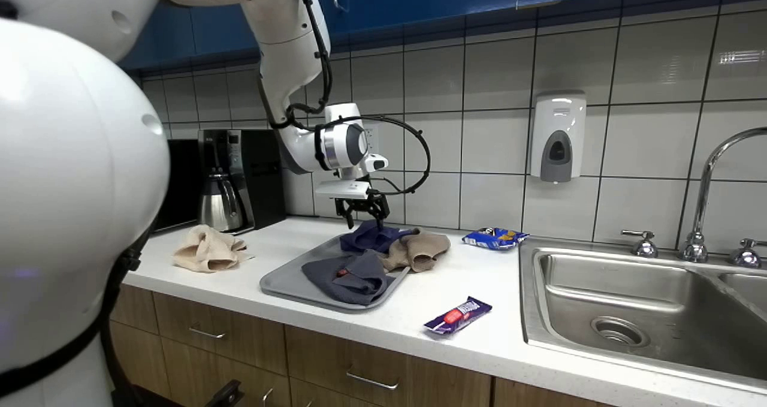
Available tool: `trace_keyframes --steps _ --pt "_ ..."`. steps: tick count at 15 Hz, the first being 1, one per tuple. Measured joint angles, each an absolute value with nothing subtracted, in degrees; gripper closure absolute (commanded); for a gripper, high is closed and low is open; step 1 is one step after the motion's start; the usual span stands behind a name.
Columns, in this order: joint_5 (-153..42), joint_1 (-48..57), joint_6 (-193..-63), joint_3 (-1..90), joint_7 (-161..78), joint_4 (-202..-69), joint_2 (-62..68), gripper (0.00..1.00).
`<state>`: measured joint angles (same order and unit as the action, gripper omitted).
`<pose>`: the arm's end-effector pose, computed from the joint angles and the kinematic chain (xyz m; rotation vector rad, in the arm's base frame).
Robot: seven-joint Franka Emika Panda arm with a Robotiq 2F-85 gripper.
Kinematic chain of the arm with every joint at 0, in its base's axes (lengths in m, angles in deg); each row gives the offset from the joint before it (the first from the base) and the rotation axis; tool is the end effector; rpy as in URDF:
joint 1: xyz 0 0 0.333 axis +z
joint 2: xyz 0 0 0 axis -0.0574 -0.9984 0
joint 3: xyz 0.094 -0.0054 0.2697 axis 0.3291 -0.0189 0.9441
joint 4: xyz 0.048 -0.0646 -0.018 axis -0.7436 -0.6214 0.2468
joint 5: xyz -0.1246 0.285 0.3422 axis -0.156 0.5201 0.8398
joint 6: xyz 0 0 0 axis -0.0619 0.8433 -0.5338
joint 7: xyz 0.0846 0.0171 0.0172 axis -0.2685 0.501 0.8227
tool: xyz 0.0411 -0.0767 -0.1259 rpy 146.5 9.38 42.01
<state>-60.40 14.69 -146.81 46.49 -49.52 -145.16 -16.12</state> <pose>0.7170 0.1207 0.1152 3.0645 0.1024 0.4470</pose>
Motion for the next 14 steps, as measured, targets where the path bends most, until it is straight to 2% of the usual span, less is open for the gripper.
trace_keyframes --steps 14 --pt "-60.32 14.68 -146.72 46.14 -49.52 -137.08 -24.89 0.00"
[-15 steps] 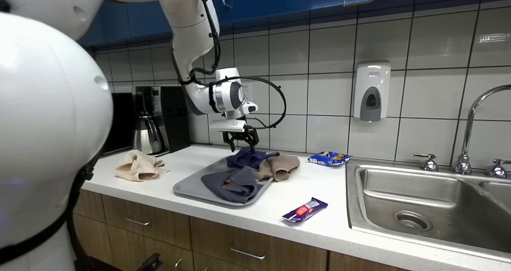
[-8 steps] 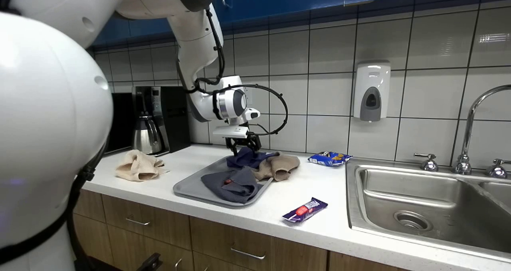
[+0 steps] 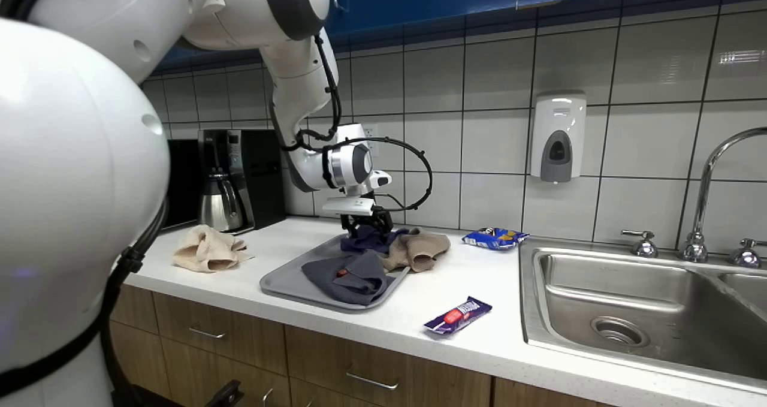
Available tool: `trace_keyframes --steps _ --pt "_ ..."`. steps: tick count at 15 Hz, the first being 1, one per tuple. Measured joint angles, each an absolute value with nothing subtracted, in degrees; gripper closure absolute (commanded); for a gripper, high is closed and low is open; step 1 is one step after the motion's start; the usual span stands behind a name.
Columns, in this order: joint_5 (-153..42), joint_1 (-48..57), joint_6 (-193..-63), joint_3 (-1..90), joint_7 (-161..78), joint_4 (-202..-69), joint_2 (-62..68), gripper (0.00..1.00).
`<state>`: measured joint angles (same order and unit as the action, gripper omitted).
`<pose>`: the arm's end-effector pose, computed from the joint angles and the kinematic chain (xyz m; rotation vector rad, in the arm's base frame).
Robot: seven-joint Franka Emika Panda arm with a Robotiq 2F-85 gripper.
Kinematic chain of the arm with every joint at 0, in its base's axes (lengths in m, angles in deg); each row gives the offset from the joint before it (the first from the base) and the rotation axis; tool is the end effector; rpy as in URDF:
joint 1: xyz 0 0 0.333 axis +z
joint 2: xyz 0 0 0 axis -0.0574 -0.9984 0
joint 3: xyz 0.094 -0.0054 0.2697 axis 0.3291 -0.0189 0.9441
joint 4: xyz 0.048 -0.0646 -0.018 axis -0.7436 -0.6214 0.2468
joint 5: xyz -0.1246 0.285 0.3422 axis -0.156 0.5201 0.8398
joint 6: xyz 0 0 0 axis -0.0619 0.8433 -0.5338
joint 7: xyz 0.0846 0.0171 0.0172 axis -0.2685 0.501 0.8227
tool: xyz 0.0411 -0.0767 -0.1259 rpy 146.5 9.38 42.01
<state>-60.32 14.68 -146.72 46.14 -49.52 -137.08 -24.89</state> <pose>0.7378 0.1202 0.0716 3.0578 0.1005 0.4268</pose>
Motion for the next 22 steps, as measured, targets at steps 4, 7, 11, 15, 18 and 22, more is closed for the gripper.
trace_keyframes --steps 4,7,11,15,18,22 --pt "-60.26 14.67 -146.67 46.14 -49.52 -135.73 -26.29 0.42" --pt "-60.07 14.66 -146.67 46.14 -49.52 -135.02 -26.75 0.66" --pt "-59.49 14.65 -146.67 46.14 -49.52 -134.50 -26.81 0.96" --pt "-59.19 14.65 -146.67 46.15 -49.52 -134.33 -26.81 0.99" --pt "-59.19 14.65 -146.67 46.16 -49.52 -134.30 -26.81 0.97" --pt "-59.19 14.70 -146.67 46.25 -49.52 -134.27 -26.65 0.97"
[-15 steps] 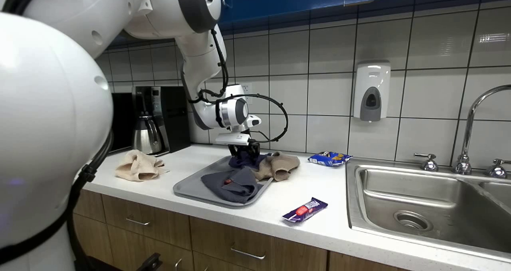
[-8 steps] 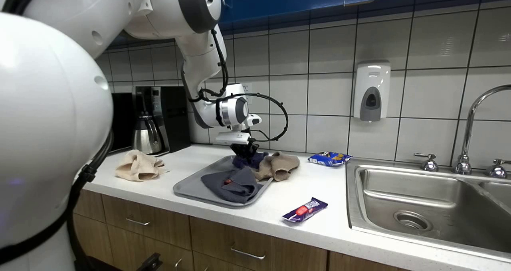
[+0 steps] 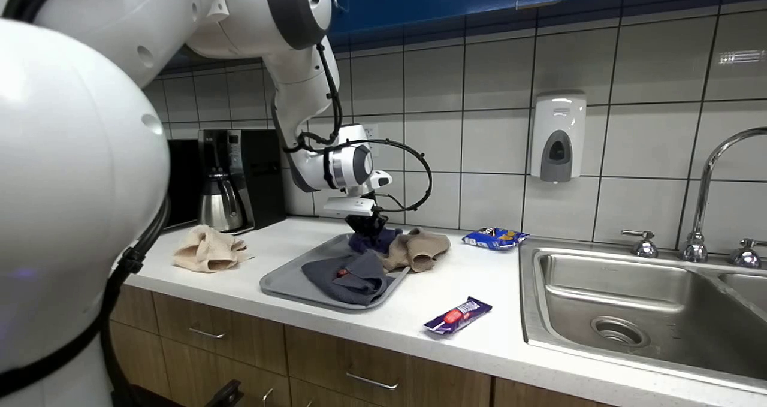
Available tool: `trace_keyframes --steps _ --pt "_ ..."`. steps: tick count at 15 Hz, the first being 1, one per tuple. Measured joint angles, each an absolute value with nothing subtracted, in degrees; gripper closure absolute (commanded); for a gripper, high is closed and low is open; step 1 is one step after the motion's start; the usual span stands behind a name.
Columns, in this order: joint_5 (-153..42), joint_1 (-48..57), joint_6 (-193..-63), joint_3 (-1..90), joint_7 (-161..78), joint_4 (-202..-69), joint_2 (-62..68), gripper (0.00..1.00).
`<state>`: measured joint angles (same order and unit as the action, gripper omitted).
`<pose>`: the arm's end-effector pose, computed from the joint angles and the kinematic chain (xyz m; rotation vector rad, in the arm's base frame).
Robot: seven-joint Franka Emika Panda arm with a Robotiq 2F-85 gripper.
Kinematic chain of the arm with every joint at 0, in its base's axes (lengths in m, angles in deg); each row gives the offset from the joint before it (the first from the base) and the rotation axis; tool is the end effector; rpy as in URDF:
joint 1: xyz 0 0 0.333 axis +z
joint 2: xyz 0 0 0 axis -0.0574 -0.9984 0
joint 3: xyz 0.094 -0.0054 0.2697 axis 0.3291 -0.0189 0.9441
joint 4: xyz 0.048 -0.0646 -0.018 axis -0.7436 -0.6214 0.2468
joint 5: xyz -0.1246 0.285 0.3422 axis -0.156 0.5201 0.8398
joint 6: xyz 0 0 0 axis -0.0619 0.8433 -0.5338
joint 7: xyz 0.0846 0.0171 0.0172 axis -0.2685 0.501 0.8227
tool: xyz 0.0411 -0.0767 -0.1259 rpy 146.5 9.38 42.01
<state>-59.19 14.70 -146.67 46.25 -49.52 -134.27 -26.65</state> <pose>0.7491 0.1241 0.0725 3.0692 0.0790 0.4524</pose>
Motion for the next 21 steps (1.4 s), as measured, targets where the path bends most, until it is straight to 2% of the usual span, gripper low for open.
trace_keyframes --steps 21 --pt "-60.88 22.20 -146.72 45.02 -51.32 -139.97 -17.26 0.97"
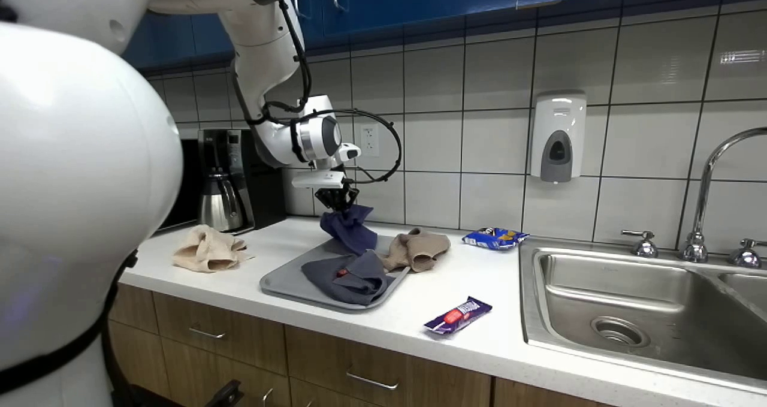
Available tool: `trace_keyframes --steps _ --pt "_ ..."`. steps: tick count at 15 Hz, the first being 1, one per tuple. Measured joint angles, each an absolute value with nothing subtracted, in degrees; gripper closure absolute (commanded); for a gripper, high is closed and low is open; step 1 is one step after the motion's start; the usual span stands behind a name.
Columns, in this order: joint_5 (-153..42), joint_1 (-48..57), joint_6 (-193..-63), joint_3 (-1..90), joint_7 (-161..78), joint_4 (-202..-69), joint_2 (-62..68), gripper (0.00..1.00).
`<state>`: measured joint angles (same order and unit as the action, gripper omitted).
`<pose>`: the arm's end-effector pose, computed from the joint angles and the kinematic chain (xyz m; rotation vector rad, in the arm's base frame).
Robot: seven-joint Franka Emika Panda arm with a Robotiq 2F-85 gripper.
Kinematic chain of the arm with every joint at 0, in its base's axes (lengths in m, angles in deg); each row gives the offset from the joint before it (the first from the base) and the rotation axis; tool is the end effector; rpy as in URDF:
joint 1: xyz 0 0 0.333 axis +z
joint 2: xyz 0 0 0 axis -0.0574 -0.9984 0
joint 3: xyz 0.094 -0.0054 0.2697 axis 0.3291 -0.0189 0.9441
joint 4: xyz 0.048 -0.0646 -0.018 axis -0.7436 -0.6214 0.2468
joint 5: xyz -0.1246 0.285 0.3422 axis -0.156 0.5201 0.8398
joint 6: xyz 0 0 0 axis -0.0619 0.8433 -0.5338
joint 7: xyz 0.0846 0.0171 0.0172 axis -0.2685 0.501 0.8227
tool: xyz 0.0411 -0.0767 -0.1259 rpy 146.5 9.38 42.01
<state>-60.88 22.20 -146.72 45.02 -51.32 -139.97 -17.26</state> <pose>0.7295 0.2056 0.1467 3.0529 0.2359 0.5642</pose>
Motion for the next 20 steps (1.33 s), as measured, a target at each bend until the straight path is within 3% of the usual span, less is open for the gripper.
trace_keyframes --steps 20 --pt "-68.83 36.05 -140.42 43.02 -61.55 -133.69 -17.67 0.97"
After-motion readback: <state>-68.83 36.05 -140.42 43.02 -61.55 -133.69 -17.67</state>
